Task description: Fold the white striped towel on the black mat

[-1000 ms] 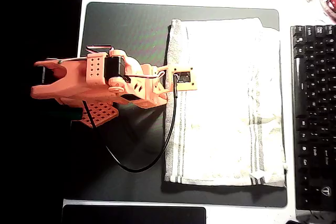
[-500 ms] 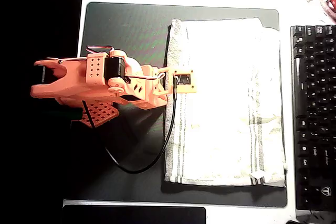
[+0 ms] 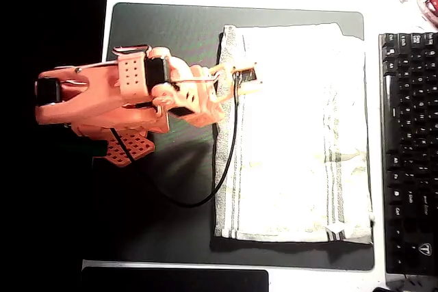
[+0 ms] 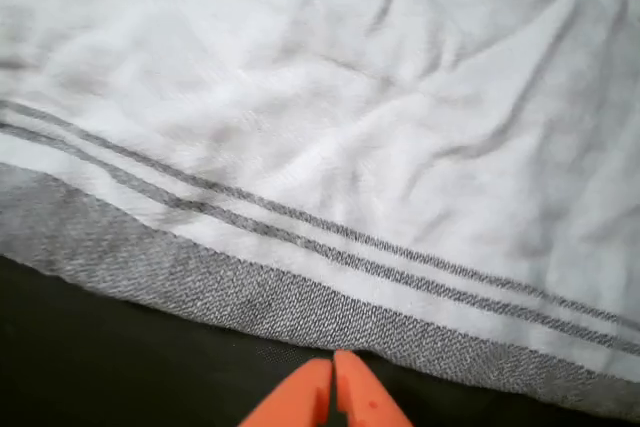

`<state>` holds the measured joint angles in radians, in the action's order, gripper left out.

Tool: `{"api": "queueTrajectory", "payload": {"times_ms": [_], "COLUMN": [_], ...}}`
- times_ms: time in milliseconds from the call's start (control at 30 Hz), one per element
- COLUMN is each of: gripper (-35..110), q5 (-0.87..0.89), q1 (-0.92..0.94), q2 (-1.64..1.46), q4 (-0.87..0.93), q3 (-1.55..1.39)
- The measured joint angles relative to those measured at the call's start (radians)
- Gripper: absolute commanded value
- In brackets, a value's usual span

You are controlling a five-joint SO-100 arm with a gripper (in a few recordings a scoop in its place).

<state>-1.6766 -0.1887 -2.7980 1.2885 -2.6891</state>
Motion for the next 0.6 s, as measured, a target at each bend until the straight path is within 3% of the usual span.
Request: {"api": "queueTrajectory", "payload": {"times_ms": [600], "gripper": [0], "q5": [0.179], "q1": [-0.31], "q2": [0.95], "q4": [0.084], "q3": [0.876]}}
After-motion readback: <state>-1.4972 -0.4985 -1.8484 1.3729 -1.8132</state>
